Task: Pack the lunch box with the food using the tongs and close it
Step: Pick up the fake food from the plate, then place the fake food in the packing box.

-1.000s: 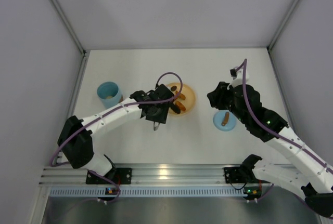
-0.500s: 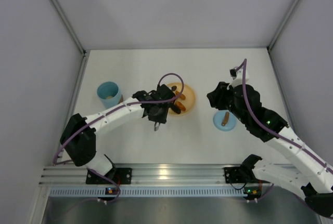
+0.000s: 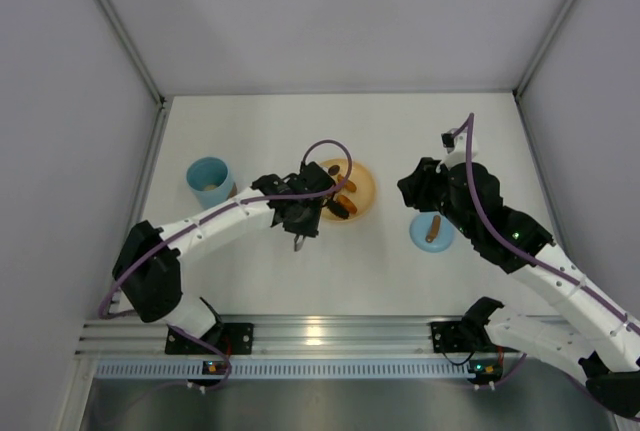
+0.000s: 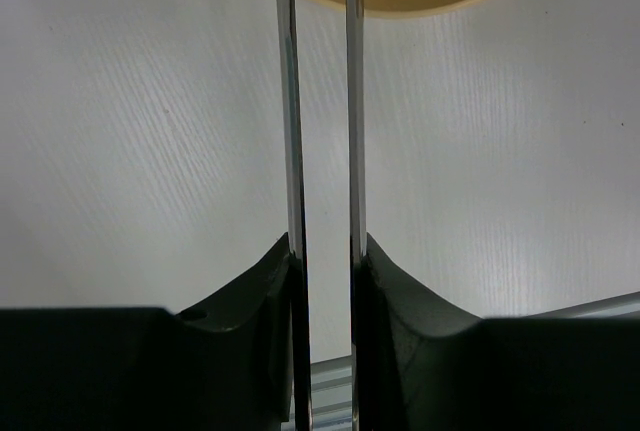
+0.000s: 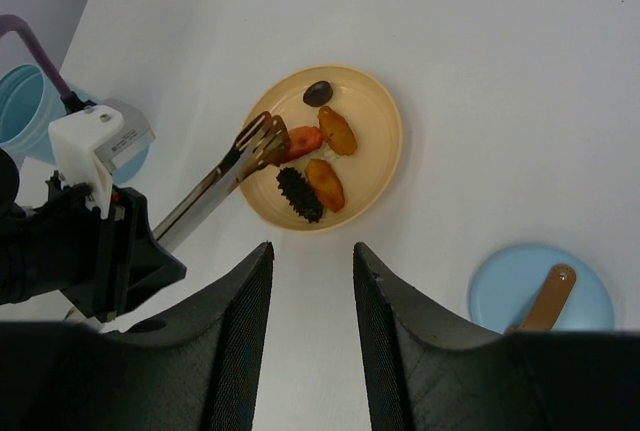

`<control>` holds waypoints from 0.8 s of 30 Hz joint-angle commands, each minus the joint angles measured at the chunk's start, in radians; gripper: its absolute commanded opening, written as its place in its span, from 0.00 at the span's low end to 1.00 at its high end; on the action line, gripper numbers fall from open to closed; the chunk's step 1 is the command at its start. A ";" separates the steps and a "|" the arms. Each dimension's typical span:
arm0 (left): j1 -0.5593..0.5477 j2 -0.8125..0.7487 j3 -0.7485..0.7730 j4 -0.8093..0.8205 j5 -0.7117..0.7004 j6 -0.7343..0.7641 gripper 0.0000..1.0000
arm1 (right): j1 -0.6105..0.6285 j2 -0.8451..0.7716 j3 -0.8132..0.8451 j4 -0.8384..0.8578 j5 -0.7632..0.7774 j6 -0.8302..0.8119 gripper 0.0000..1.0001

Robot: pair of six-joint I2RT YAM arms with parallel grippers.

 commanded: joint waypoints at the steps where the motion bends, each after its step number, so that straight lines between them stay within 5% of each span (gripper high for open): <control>1: 0.003 -0.081 0.053 -0.016 -0.041 0.003 0.24 | 0.011 -0.009 0.009 0.001 0.006 -0.008 0.37; 24: 0.044 -0.478 0.088 -0.413 -0.346 -0.168 0.25 | 0.011 0.053 0.041 0.031 -0.052 -0.013 0.37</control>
